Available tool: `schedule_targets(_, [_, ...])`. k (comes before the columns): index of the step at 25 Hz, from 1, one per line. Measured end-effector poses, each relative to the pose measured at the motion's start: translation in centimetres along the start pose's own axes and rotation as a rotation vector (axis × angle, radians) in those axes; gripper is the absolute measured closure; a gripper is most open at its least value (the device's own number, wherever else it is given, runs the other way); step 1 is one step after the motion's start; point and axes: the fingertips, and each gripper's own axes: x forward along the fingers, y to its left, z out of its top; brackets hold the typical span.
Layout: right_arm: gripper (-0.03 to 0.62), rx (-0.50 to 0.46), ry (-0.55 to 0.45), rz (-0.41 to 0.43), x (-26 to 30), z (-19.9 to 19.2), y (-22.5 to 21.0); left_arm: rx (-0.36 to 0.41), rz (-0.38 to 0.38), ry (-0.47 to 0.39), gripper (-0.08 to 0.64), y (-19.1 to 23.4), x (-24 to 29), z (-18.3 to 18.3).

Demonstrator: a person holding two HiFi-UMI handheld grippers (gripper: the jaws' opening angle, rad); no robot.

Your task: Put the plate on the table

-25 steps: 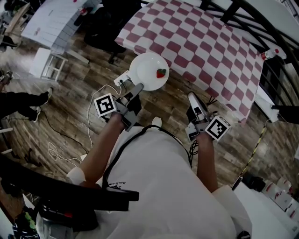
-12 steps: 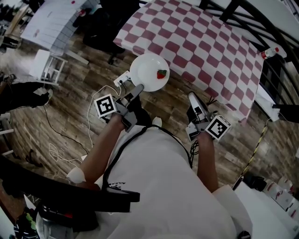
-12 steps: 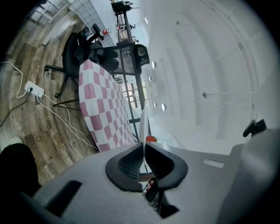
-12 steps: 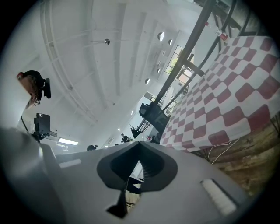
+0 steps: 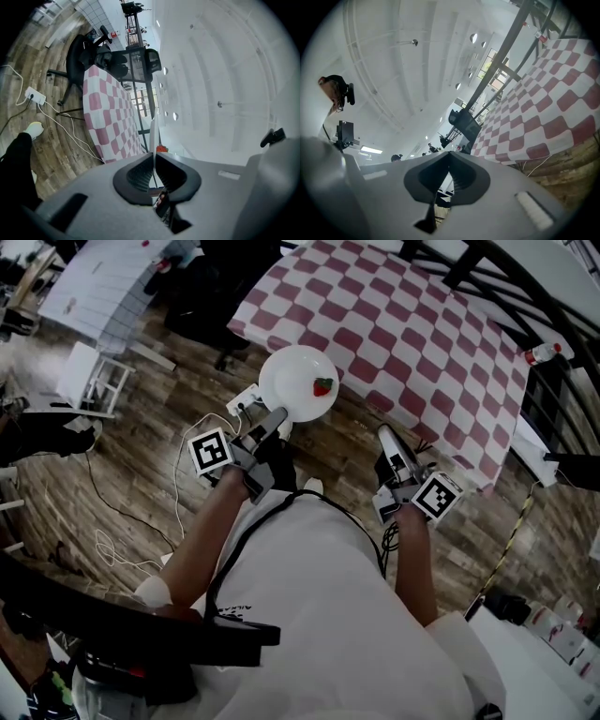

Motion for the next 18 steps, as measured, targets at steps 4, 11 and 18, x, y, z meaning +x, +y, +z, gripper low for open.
schedule_targets(4, [0.584, -0.002, -0.006, -0.001, 2.0, 0.6, -0.3, -0.005, 0.001, 0.008, 0.538, 0.4, 0.8, 1.8])
schedule_targets(11, [0.584, -0.002, -0.008, -0.002, 6.6, 1.8, -0.9, -0.006, -0.005, 0.026, 0.538, 1.2, 2.9, 6.2])
schedule_targets(18, [0.584, -0.013, -0.016, -0.015, 11.4, 4.0, -1.5, -0.004, -0.010, 0.043, 0.538, 1.6, 5.6, 11.3])
